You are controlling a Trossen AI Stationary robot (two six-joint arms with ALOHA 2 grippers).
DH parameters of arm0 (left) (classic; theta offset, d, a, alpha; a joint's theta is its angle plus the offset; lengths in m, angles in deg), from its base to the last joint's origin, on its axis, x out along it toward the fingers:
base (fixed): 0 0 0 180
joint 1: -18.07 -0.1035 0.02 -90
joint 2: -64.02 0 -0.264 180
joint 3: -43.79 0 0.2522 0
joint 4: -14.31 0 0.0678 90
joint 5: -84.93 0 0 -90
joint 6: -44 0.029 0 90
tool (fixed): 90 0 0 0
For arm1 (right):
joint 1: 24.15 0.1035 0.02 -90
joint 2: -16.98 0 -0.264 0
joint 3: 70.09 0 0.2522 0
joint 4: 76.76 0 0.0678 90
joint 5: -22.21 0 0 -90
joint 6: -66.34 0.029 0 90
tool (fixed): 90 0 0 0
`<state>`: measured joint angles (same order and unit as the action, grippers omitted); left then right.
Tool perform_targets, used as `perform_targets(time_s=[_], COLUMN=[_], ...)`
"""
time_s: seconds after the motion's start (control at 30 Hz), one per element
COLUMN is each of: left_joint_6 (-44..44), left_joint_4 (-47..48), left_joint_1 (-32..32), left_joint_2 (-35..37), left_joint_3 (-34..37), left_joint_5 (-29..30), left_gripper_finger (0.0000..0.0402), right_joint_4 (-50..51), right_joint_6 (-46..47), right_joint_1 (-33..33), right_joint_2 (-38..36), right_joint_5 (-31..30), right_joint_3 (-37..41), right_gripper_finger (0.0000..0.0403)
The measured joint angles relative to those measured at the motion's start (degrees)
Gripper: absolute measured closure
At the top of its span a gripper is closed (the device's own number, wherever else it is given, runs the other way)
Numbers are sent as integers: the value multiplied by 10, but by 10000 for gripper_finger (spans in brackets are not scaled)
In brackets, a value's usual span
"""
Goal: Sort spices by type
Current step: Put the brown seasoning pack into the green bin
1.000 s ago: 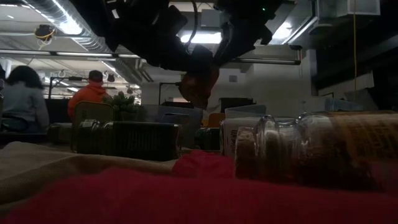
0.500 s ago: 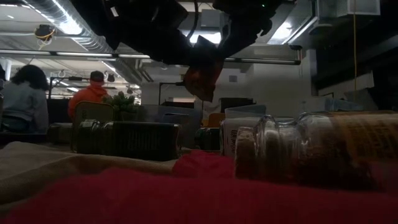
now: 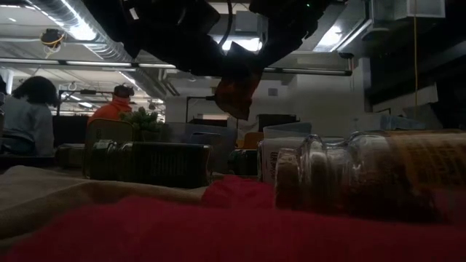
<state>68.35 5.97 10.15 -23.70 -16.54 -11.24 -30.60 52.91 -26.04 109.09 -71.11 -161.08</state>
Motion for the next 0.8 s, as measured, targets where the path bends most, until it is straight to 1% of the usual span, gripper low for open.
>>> perform_targets(time_s=[0.07, 0.1, 0.17, 0.23, 0.43, 0.57, 0.67, 0.8], left_joint_6=[-3, -4, -4, -4, -34, -26, -25, -26], left_joint_4=[0, 0, 0, 0, -4, -16, -13, -14], left_joint_1=[0, 0, 0, 0, 1, 0, -1, -7], left_joint_2=[0, 0, 0, 0, 0, 0, 0, 2], left_joint_3=[0, 0, 0, 0, 0, 0, 0, 0], left_joint_5=[0, 1, 1, 1, 19, 27, 35, 55], left_gripper_finger=[394, 395, 393, 379, 314, 279, 265, 259], right_joint_4=[-2, -2, -2, -2, 5, 22, 40, 68], right_joint_6=[0, 1, 1, 1, -2, -3, -3, -4], right_joint_1=[0, 0, 0, 0, -1, -3, -13, -36], right_joint_2=[0, 0, 0, 0, 0, 0, 0, 0], right_joint_5=[0, 0, 0, 0, -3, -5, -7, -11], right_joint_3=[0, 0, 0, 0, 0, 0, 0, -7], right_gripper_finger=[384, 393, 393, 394, 399, 400, 401, 401])
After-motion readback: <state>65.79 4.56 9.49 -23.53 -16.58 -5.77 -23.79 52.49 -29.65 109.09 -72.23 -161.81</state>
